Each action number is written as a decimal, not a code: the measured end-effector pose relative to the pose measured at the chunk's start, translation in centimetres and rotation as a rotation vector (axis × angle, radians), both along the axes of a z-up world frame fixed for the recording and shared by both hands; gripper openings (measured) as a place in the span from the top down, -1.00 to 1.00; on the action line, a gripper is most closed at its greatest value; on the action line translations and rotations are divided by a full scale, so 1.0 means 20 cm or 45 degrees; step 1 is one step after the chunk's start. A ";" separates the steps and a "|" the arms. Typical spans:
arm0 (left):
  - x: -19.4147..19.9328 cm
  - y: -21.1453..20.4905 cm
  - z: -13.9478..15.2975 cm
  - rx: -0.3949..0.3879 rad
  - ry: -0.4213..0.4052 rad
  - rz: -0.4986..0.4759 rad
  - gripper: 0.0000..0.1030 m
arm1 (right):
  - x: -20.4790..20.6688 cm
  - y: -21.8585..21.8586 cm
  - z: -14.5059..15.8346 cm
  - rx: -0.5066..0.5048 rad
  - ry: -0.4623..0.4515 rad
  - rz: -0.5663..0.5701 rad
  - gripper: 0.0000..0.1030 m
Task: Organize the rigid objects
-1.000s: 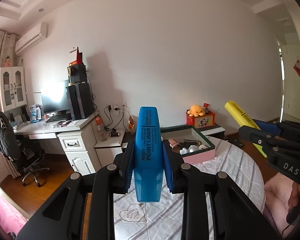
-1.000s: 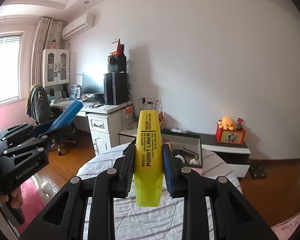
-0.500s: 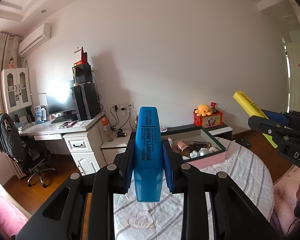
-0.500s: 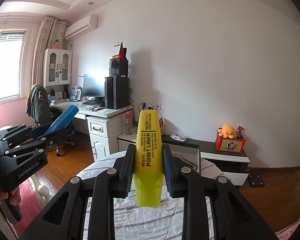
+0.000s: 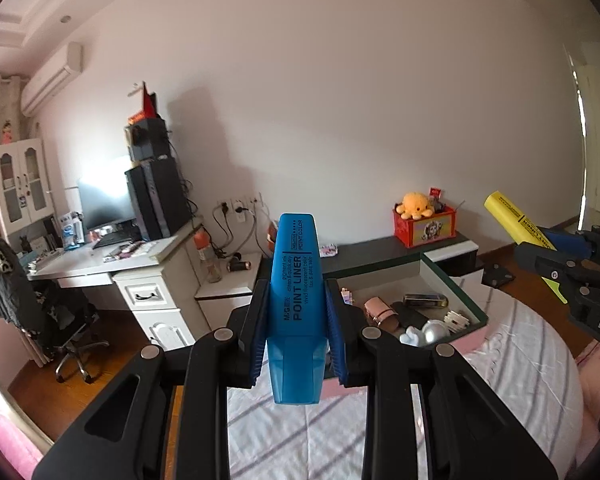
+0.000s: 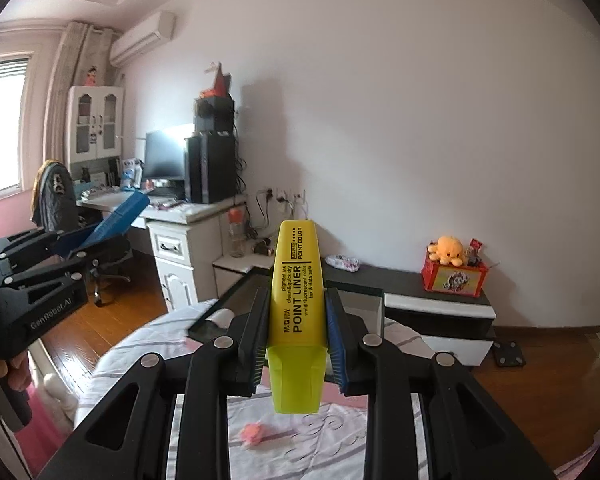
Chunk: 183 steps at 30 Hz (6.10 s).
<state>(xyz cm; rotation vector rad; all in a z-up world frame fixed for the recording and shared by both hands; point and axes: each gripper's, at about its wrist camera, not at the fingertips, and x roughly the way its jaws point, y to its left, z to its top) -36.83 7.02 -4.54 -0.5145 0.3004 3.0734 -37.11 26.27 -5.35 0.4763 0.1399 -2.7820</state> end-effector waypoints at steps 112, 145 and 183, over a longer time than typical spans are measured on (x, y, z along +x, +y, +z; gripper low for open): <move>-0.22 0.31 -0.82 0.039 -0.631 -0.245 0.54 | -0.43 0.40 -0.42 -0.002 -0.286 -0.269 -0.69; -0.90 0.12 -0.63 0.021 -0.528 -0.194 0.53 | -0.99 0.30 -0.72 0.113 -0.619 -0.223 0.79; -0.54 0.02 -0.44 0.079 -0.387 -0.068 -0.99 | -0.66 0.22 -0.43 0.062 -0.449 -0.226 -0.14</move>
